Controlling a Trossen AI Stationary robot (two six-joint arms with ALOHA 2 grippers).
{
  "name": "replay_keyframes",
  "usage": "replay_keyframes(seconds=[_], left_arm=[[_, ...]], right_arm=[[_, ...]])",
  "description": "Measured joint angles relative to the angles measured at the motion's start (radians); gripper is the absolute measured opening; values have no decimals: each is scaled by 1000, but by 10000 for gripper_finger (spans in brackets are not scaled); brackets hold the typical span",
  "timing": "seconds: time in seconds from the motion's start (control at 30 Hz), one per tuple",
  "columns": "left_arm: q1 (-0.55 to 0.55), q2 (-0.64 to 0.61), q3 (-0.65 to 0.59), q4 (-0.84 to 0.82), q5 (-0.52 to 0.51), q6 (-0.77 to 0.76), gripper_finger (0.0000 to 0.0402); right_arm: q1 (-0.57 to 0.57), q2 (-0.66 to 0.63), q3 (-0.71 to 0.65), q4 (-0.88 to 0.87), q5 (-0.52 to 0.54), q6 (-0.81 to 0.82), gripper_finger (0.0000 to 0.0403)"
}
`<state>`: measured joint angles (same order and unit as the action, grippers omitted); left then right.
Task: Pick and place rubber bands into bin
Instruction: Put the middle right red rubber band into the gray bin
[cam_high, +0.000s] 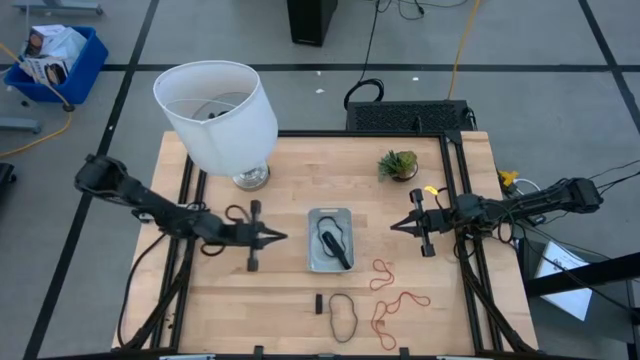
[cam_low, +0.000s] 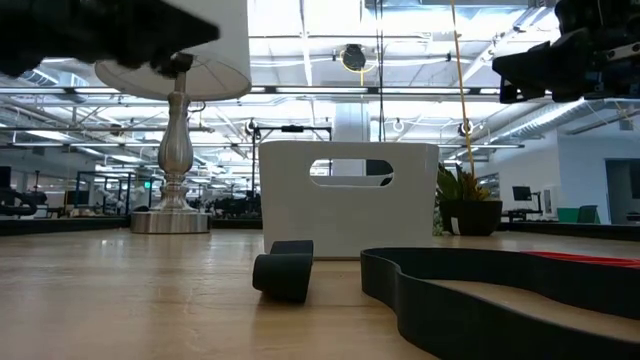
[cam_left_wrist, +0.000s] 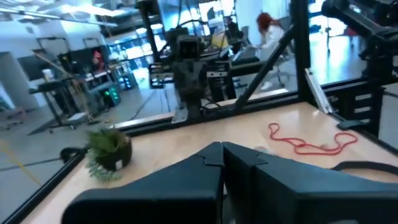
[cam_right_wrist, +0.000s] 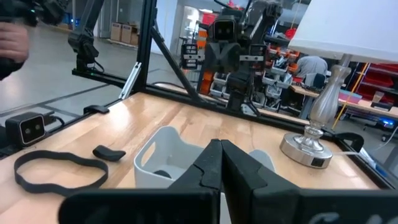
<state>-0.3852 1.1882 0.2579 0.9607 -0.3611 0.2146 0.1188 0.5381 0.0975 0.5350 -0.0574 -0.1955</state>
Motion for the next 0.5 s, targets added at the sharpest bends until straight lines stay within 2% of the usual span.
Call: replay_keyframes(seconds=[0.17,0.37,0.5], left_arm=[[-18,0,-84,54,-97,-45,5],[-31,3,-121,53,-102,-42,14],[-25,3,-128,52,-103,8,29]], right_arm=[[0,0,0,-70,0,0,0],[7,1,0,-175,31,50,0],[69,13,34,-219,32,86,18]])
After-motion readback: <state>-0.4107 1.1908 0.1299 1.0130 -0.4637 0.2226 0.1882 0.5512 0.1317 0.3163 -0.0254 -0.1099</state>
